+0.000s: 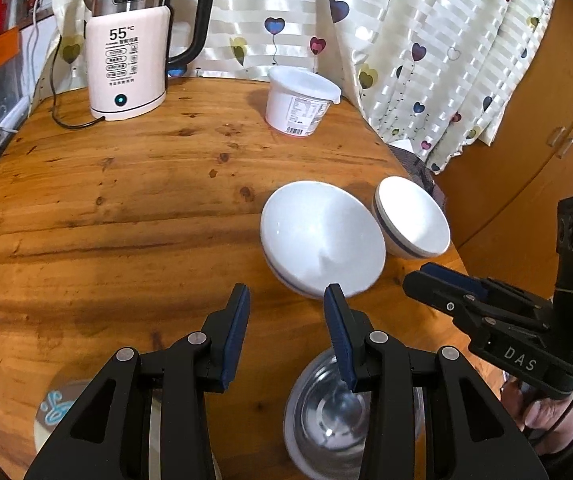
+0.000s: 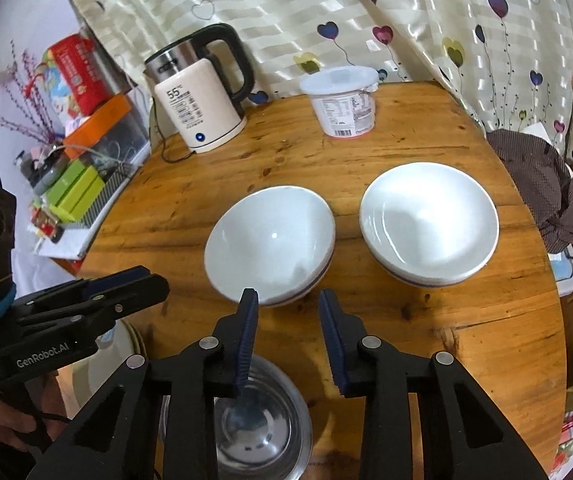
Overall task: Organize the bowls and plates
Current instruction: 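Reach the left tool to a white striped bowl and grip its rim, then lift the white bowl and lower it into the steel bowl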
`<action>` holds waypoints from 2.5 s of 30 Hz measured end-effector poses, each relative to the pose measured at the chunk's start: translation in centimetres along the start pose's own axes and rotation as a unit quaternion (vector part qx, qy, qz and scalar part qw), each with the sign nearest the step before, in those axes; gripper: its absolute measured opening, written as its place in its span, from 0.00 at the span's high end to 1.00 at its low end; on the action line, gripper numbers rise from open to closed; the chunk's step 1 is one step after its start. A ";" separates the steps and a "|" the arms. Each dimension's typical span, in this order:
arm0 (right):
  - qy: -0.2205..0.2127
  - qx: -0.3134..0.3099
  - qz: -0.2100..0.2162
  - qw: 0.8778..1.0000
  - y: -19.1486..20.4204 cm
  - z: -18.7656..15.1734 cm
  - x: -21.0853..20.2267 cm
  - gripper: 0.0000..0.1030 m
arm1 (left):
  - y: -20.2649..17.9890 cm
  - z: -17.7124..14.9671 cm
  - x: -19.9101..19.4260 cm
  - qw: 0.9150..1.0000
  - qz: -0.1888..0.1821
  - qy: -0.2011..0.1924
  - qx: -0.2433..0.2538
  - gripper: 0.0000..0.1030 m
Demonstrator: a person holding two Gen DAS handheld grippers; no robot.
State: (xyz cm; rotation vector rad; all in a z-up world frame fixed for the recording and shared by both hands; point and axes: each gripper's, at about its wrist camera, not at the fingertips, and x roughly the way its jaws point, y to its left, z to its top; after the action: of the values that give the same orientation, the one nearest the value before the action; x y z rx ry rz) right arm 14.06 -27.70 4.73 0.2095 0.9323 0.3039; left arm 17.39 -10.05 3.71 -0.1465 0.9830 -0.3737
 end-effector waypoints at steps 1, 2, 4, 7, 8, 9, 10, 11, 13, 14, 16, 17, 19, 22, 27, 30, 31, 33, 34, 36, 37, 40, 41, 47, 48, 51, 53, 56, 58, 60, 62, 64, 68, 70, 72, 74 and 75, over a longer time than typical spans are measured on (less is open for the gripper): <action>0.001 0.003 0.001 1.000 -0.1 0.2 0.2 0.70 | 0.1 0.2 0.3 1.000 -0.001 0.002 -0.003 0.61; 0.001 0.004 0.002 1.000 -0.2 0.3 0.4 0.70 | 0.2 0.4 0.6 1.000 -0.003 0.004 -0.005 0.61; 0.003 0.007 0.002 1.000 -0.4 0.7 0.9 0.70 | 0.4 0.8 1.3 1.000 -0.003 0.009 -0.010 0.61; 0.007 0.014 0.004 1.000 -0.7 1.1 1.7 0.71 | 0.6 1.1 2.1 1.000 -0.004 0.014 -0.016 0.61; 0.008 0.015 0.003 1.000 -0.8 1.2 2.0 0.71 | 0.7 1.2 2.3 1.000 -0.004 0.014 -0.018 0.61; 0.009 0.016 0.004 1.000 -0.9 1.3 2.2 0.72 | 0.8 1.4 2.5 1.000 -0.004 0.014 -0.019 0.61; 0.011 0.018 0.004 1.000 -1.0 1.3 2.4 0.72 | 0.8 1.5 2.8 1.000 -0.003 0.015 -0.020 0.61; 0.012 0.020 0.004 1.000 -1.1 1.4 2.6 0.74 | 0.9 1.6 3.1 1.000 -0.003 0.016 -0.021 0.61; 0.015 0.024 0.004 1.000 -1.4 1.5 3.1 0.74 | 0.9 1.9 3.5 1.000 -0.004 0.018 -0.022 0.61; 0.017 0.026 0.003 1.000 -1.5 1.6 3.4 0.75 | 0.9 1.9 3.7 1.000 -0.006 0.019 -0.022 0.61; 0.019 0.029 0.003 0.999 -1.7 1.7 3.7 0.76 | 0.9 2.0 4.3 0.999 -0.008 0.023 -0.023 0.62; 0.020 0.030 0.002 0.999 -1.8 1.7 3.9 0.77 | 0.9 2.0 4.5 0.999 -0.010 0.025 -0.024 0.64; 0.022 0.031 0.002 0.999 -1.9 1.7 4.3 0.78 | 1.0 2.1 4.9 0.999 -0.013 0.028 -0.024 0.66; 0.026 0.033 0.002 0.999 -2.0 1.8 4.7 0.79 | 1.0 2.1 5.4 0.999 -0.016 0.031 -0.025 0.69; 0.027 0.037 0.002 0.999 -2.3 2.0 5.2 0.79 | 1.1 2.2 6.0 0.999 -0.016 0.034 -0.026 0.73; 0.027 0.037 0.002 0.999 -2.4 2.1 5.4 0.79 | 1.2 2.2 6.3 0.999 -0.016 0.034 -0.027 0.74; 0.027 0.037 0.002 0.999 -2.4 2.1 5.4 0.79 | 1.3 2.1 6.4 0.999 -0.016 0.035 -0.028 0.75; 0.028 0.036 0.000 0.999 -2.4 2.2 5.5 0.79 | 1.2 2.1 6.5 0.999 -0.015 0.035 -0.028 0.75; 0.028 0.035 -0.001 0.999 -2.4 2.2 5.5 0.79 | 1.2 2.1 6.5 0.999 -0.015 0.035 -0.028 0.75; 0.028 0.035 -0.001 0.999 -2.4 2.2 5.5 0.79 | 1.2 2.1 6.5 0.999 -0.014 0.035 -0.028 0.75; 0.028 0.034 -0.001 0.999 -2.4 2.2 5.5 0.79 | 1.2 2.2 6.4 0.999 -0.015 0.034 -0.028 0.75; 0.026 0.032 -0.002 0.999 -2.2 2.3 5.4 0.79 | 1.1 2.4 6.3 0.999 -0.013 0.031 -0.026 0.75; 0.025 0.031 -0.001 0.999 -2.1 2.3 5.3 0.79 | 1.1 2.4 6.1 0.999 -0.013 0.030 -0.026 0.75; 0.020 0.025 0.001 0.999 -1.5 2.4 4.6 0.79 | 1.1 2.4 5.1 0.999 -0.013 0.023 -0.026 0.75; 0.019 0.024 0.001 1.000 -1.4 2.4 4.4 0.79 | 1.0 2.3 5.0 0.999 -0.013 0.023 -0.026 0.75; 0.016 0.022 0.002 1.000 -1.1 2.3 3.9 0.79 | 1.1 2.0 4.4 0.999 -0.013 0.021 -0.026 0.75; 0.014 0.019 0.002 1.000 -0.8 2.2 3.5 0.79 | 1.0 1.8 3.9 0.999 -0.013 0.019 -0.026 0.75; 0.011 0.015 0.002 1.000 -0.3 1.9 2.9 0.79 | 0.9 1.4 3.2 0.999 -0.012 0.015 -0.025 0.75; 0.010 0.014 0.003 1.000 0.0 1.7 2.5 0.79 | 0.9 1.2 2.7 1.000 -0.011 0.012 -0.025 0.75; 0.009 0.012 0.004 1.000 0.3 1.4 2.1 0.79 | 0.9 0.9 2.1 1.000 -0.009 0.010 -0.025 0.75; 0.008 0.010 0.004 1.000 0.7 1.1 1.7 0.79 | 0.7 0.6 1.6 1.000 -0.008 0.007 -0.024 0.75; 0.007 0.008 0.004 1.000 1.0 0.8 1.3 0.79 | 0.6 0.2 1.1 1.000 -0.007 0.005 -0.023 0.75; 0.005 0.006 0.005 1.000 1.4 0.4 0.4 0.79 | 0.3 -0.6 0.1 1.000 -0.007 0.002 -0.021 0.75; 0.003 0.005 0.005 1.000 1.6 0.1 -0.1 0.79 | 0.2 -1.0 -0.4 1.000 -0.008 0.002 -0.020 0.75; 0.000 0.005 0.006 1.000 1.8 -0.1 -0.7 0.79 | -0.1 -1.3 -0.8 1.000 -0.009 0.001 -0.019 0.75; -0.003 0.004 0.006 1.000 2.0 -0.4 -1.3 0.79 | -0.3 -1.6 -1.3 1.000 -0.009 -0.001 -0.017 0.75; -0.004 0.004 0.007 1.000 2.1 -0.6 -1.6 0.79 | -0.4 -1.7 -1.5 1.000 -0.008 -0.002 -0.016 0.75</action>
State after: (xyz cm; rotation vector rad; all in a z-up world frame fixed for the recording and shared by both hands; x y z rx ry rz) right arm 12.38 -26.29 6.21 0.2233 0.9246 0.3116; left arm 15.11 -9.76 4.06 -0.1852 0.9858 -0.3726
